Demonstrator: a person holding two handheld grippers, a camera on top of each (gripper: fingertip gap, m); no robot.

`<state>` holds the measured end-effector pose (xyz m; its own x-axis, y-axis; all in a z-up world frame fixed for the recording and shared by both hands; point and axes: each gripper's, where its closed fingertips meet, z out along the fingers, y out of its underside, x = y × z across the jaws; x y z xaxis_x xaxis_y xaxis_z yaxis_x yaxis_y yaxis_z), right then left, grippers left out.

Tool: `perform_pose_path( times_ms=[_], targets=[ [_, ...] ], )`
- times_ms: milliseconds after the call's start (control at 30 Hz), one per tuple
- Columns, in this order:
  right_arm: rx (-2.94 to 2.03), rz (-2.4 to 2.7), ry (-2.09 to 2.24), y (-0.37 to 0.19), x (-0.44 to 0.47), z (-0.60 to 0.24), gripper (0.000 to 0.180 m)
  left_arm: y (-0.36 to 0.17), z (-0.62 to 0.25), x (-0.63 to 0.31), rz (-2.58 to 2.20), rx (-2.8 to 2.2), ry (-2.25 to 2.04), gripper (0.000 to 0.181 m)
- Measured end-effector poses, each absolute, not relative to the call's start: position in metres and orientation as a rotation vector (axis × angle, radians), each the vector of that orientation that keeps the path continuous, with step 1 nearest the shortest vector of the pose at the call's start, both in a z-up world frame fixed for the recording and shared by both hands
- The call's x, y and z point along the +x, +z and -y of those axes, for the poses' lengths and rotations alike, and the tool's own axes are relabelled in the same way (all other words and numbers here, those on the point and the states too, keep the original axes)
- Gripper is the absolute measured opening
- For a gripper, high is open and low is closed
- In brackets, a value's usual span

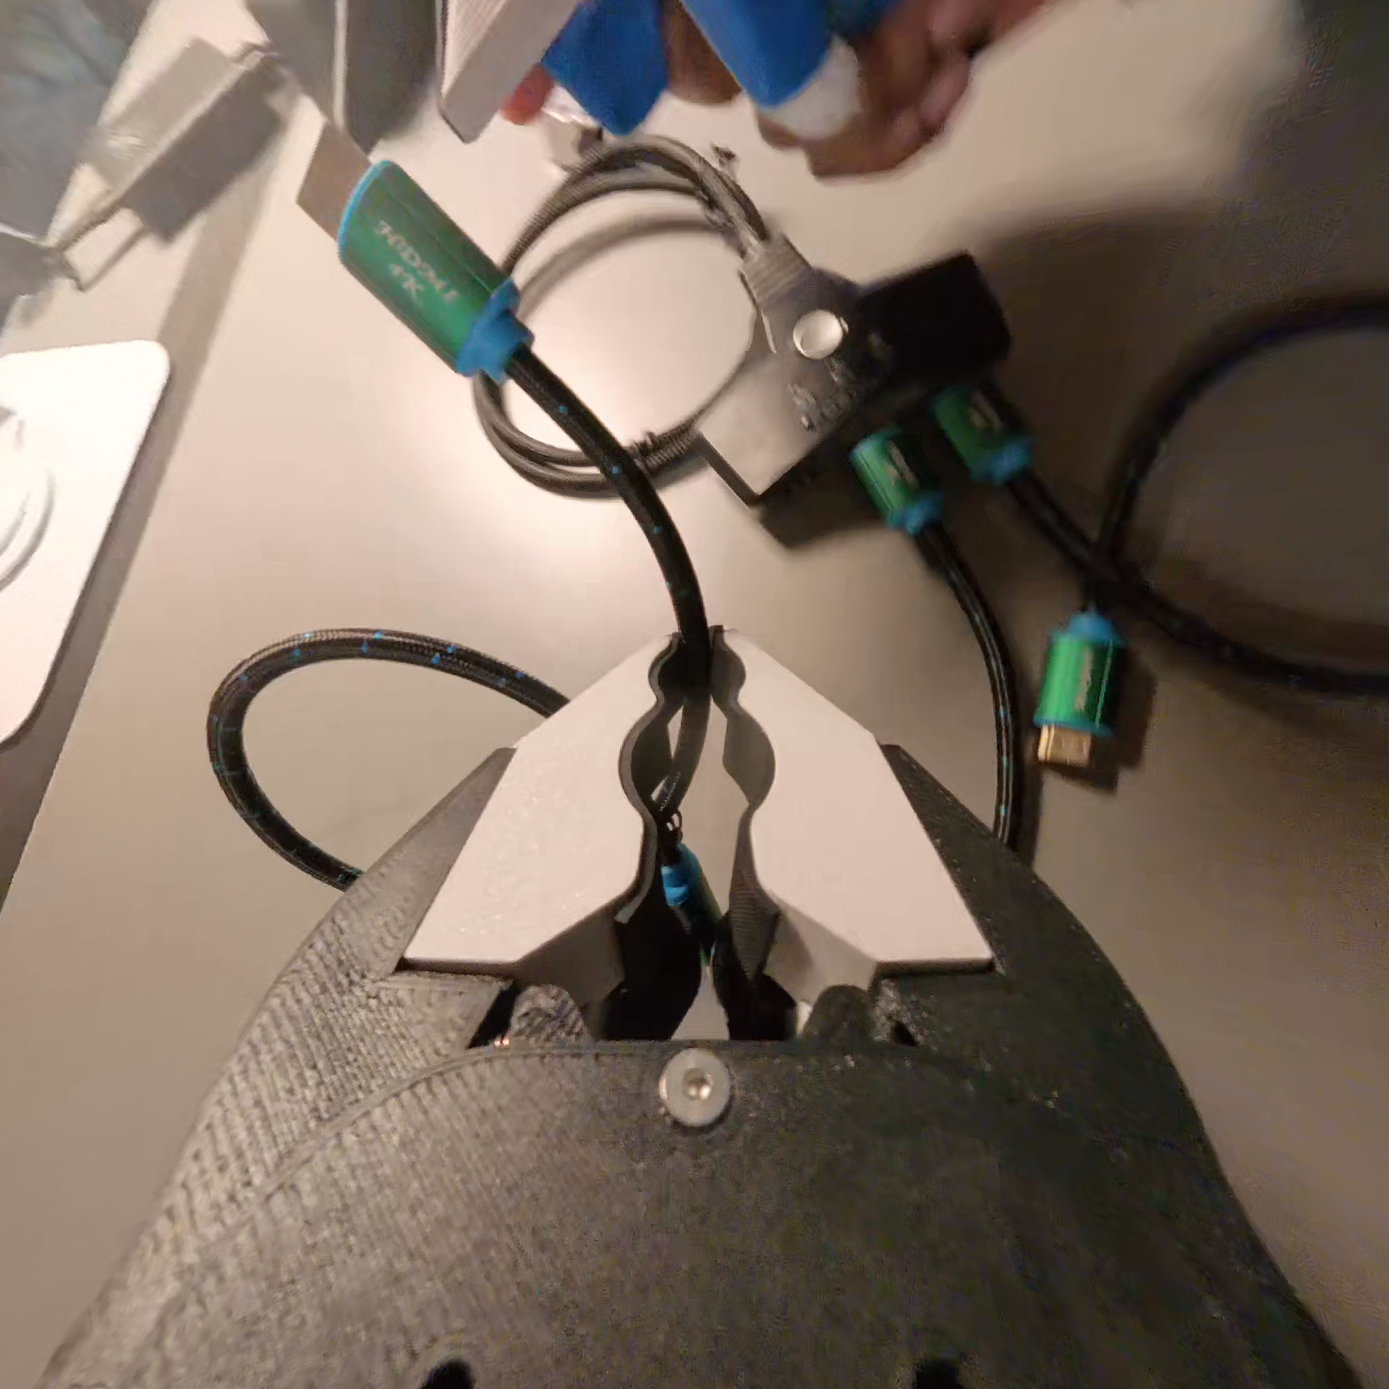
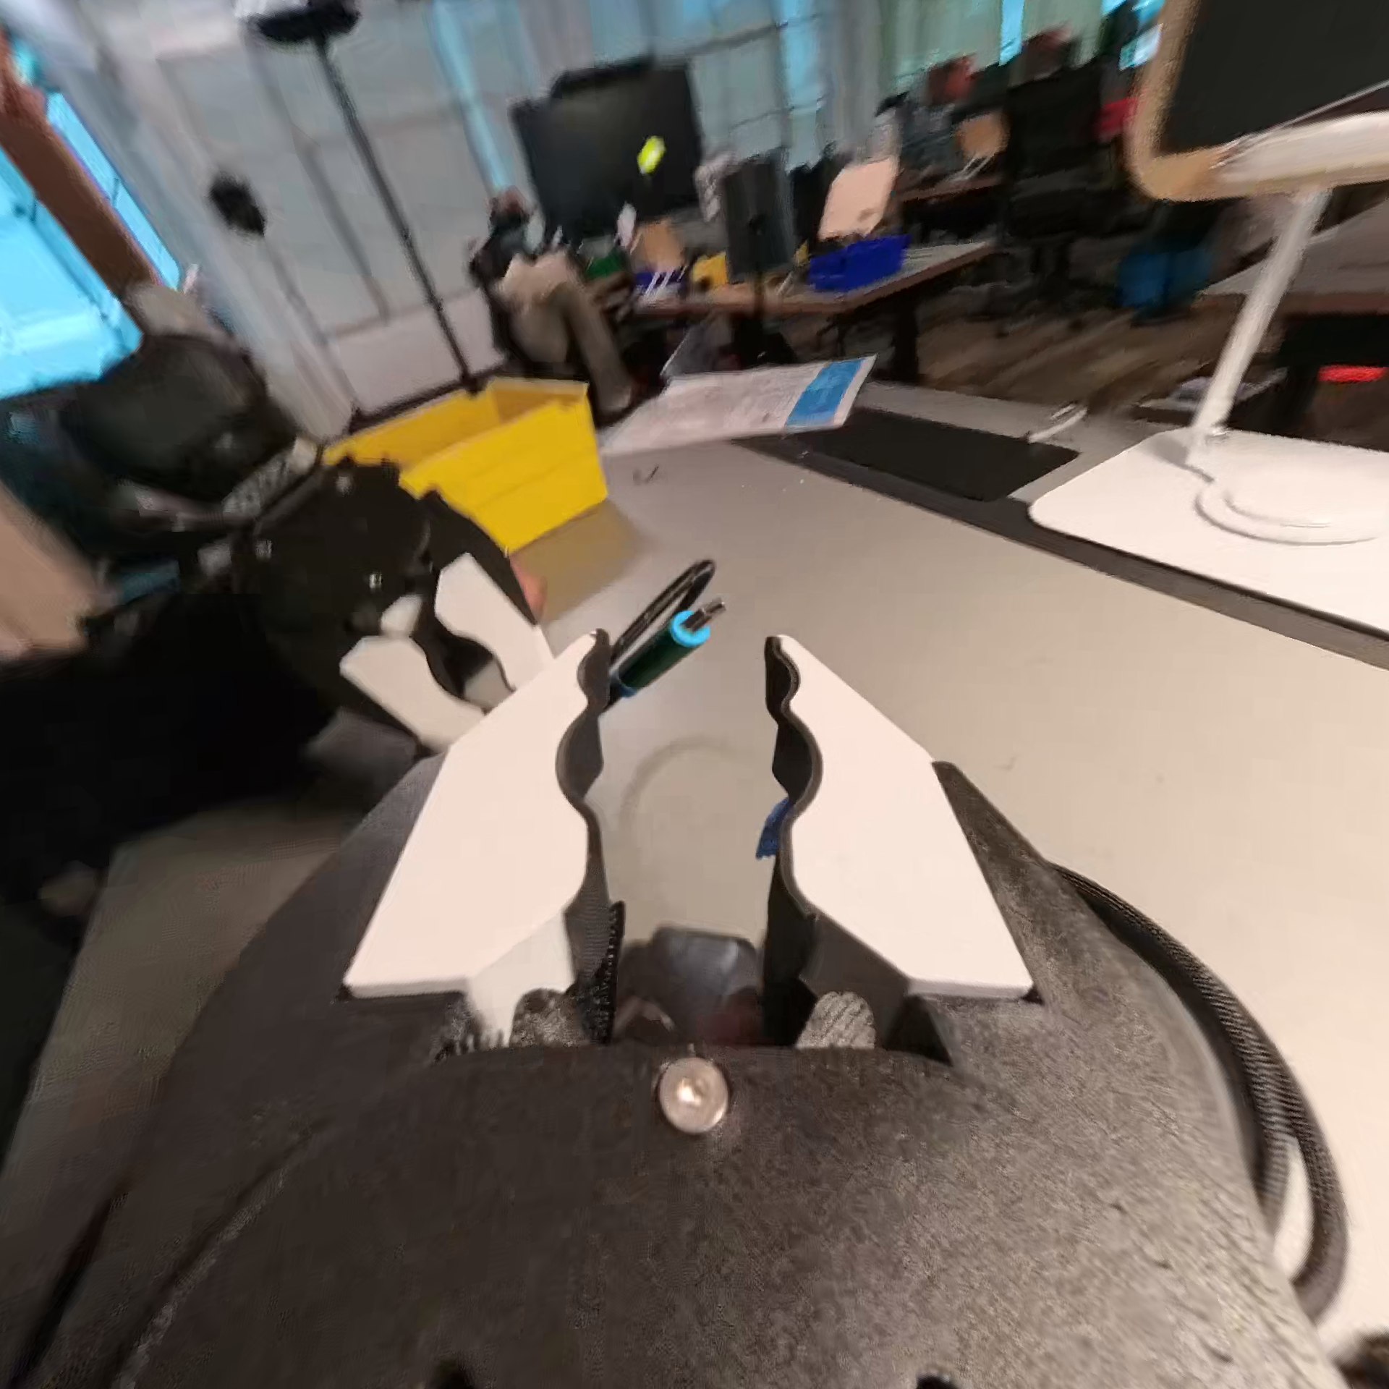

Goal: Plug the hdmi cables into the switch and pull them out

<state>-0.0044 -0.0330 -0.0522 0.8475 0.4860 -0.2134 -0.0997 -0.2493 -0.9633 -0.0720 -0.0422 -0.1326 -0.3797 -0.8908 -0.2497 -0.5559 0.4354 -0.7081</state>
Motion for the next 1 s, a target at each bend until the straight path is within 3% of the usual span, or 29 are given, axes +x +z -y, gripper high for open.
perform_pose_path(
  times_ms=[233, 400, 567, 633, 767, 833, 900, 1000],
  targets=[
    [-1.937, 0.592, 0.736, -0.098, -0.029, 0.054, 0.056, -0.161, 0.053, -0.1, -2.336, -1.018, -0.614, 0.006],
    [-1.98, 0.771, 0.636, -0.119, -0.041, 0.065, 0.051, -0.161, 0.06, -0.105, -2.367, -0.961, -0.638, 0.006],
    [-1.996, 0.816, 0.658, -0.124, -0.046, 0.071, 0.028, -0.16, 0.063, -0.109, -2.375, -0.935, -0.69, 0.006],
    [-2.0, 0.822, 0.618, -0.126, -0.044, 0.07, 0.0, -0.157, 0.059, -0.108, -2.344, -0.969, -0.716, 0.007],
    [-2.005, 0.873, 0.564, -0.132, -0.043, 0.071, 0.0, -0.158, 0.054, -0.11, -2.327, -1.081, -0.761, 0.007],
    [-1.996, 0.881, 0.554, -0.132, -0.044, 0.071, 0.006, -0.162, 0.056, -0.111, -2.347, -1.071, -0.775, 0.007],
    [-2.012, 0.899, 0.557, -0.135, -0.044, 0.073, 0.03, -0.162, 0.06, -0.111, -2.359, -1.046, -0.789, 0.007],
    [-2.041, 0.932, 0.541, -0.142, -0.043, 0.076, 0.045, -0.157, 0.063, -0.111, -2.35, -1.004, -0.827, 0.007]
  ],
)
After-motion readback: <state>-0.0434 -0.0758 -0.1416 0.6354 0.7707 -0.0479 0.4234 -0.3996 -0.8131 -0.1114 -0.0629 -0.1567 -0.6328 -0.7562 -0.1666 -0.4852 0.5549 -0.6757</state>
